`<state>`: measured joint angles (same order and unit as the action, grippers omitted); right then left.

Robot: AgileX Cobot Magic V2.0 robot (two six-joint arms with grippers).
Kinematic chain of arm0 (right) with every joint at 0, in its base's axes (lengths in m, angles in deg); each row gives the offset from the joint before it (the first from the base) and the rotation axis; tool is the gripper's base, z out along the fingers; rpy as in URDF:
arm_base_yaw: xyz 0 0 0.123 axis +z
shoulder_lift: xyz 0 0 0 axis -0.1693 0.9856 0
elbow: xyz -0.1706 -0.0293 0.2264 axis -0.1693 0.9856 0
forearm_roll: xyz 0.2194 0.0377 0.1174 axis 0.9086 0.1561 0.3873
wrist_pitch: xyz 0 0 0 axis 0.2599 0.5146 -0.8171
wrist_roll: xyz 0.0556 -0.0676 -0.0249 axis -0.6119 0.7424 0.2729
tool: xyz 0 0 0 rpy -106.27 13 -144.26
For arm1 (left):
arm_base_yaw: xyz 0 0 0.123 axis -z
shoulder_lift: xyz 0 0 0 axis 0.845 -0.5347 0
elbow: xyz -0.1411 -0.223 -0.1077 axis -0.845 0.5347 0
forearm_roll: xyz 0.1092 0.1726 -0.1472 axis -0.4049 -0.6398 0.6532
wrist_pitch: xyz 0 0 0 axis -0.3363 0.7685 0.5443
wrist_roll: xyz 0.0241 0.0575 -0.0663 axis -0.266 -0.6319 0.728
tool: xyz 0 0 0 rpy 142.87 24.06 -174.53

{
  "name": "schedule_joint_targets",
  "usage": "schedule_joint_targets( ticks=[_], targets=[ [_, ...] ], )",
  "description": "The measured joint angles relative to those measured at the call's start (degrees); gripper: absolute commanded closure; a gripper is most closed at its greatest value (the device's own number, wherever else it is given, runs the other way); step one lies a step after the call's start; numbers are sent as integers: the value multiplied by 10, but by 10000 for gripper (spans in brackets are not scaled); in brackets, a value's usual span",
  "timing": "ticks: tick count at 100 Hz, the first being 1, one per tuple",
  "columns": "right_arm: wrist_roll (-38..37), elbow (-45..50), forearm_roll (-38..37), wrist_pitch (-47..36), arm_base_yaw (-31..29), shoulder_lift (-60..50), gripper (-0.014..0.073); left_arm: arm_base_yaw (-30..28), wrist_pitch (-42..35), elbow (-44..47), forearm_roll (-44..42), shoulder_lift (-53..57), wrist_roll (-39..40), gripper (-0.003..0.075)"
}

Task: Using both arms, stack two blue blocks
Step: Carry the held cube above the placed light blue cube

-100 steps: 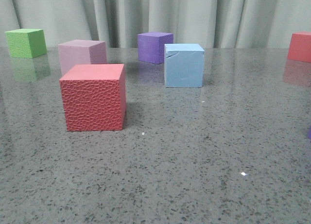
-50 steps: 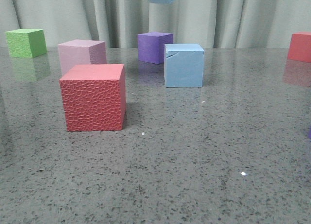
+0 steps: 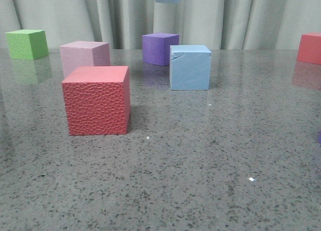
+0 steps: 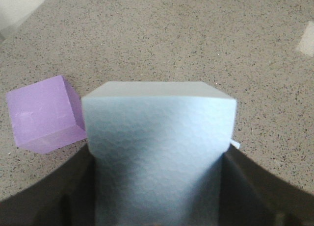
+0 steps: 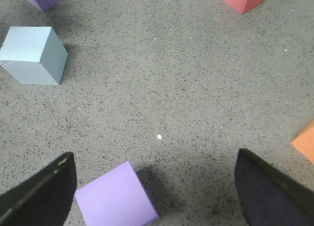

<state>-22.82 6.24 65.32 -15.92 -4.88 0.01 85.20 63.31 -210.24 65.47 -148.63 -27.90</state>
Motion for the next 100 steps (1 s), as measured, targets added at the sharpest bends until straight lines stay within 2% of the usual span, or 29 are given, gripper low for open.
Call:
schedule_joint_targets(
  ticks=[48, 100],
  targets=[
    [0, 0, 3, 0, 0, 0, -53, 0, 0, 0, 35, 0, -136, 542],
    [0, 0, 3, 0, 0, 0, -53, 16, 0, 22, 20, -1, -183, 542]
  ],
)
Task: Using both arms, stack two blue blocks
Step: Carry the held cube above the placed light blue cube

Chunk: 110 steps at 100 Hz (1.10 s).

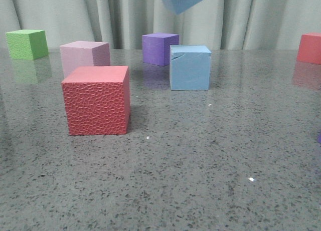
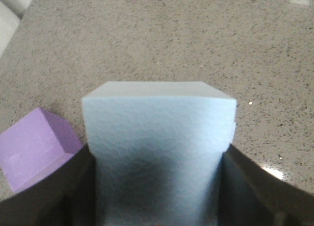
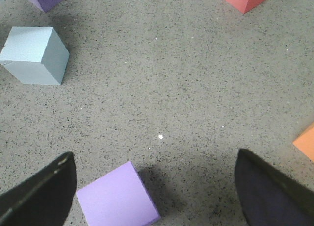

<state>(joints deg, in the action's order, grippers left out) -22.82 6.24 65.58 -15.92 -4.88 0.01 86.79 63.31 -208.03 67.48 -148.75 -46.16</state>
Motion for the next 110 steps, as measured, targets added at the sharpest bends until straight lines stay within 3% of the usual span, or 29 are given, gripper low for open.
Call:
schedule_joint_targets(
  ticks=[28, 110],
  targets=[
    [0, 0, 0, -1, 0, 0, -53, 30, 0, 1, -35, 0, -8, 542],
    [0, 0, 0, -1, 0, 0, -53, 31, 0, 48, -49, 0, -20, 542]
  ],
)
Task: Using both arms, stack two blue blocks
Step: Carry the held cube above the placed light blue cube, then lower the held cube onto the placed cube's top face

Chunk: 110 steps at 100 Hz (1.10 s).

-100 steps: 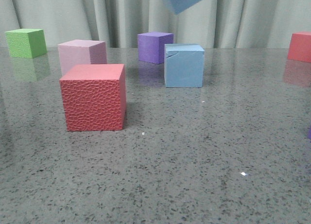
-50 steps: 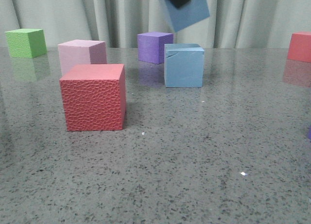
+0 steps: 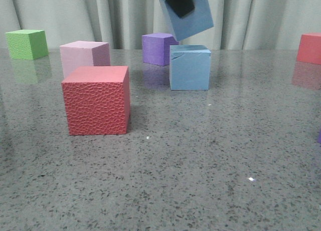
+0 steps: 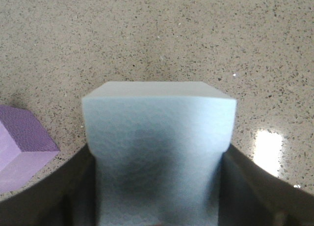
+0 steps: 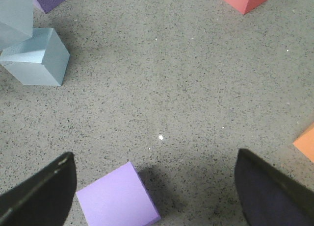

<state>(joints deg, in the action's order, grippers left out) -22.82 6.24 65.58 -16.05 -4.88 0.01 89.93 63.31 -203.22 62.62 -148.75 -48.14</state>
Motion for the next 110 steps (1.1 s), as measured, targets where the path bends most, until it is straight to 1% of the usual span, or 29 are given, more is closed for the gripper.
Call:
schedule_joint_targets(
  ticks=[110],
  targets=[
    [0, 0, 0, -2, 0, 0, -53, 0, -1, 17, -16, 0, -8, 542]
  ],
)
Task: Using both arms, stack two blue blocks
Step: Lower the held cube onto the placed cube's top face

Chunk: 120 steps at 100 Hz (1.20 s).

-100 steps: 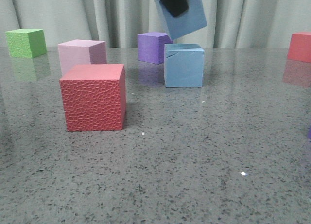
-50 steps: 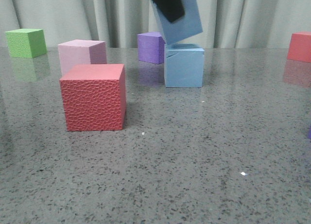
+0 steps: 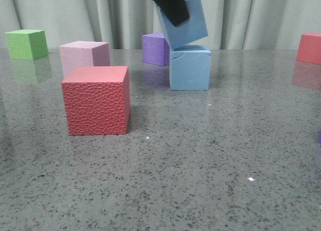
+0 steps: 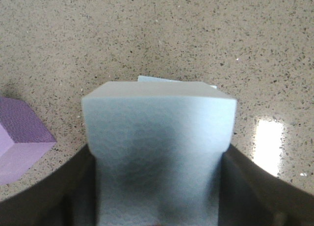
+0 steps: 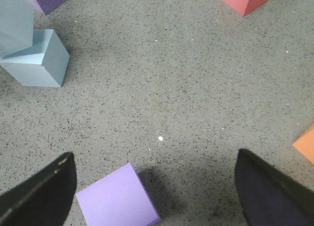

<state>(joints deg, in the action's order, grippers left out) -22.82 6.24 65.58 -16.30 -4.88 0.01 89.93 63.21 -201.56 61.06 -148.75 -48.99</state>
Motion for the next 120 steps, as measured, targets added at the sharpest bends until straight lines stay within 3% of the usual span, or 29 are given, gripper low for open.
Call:
schedule_joint_targets(
  ticks=[120],
  targets=[
    [0, 0, 0, 0, 0, 0, -53, 0, 0, 2, 5, 0, -15, 542]
  ],
)
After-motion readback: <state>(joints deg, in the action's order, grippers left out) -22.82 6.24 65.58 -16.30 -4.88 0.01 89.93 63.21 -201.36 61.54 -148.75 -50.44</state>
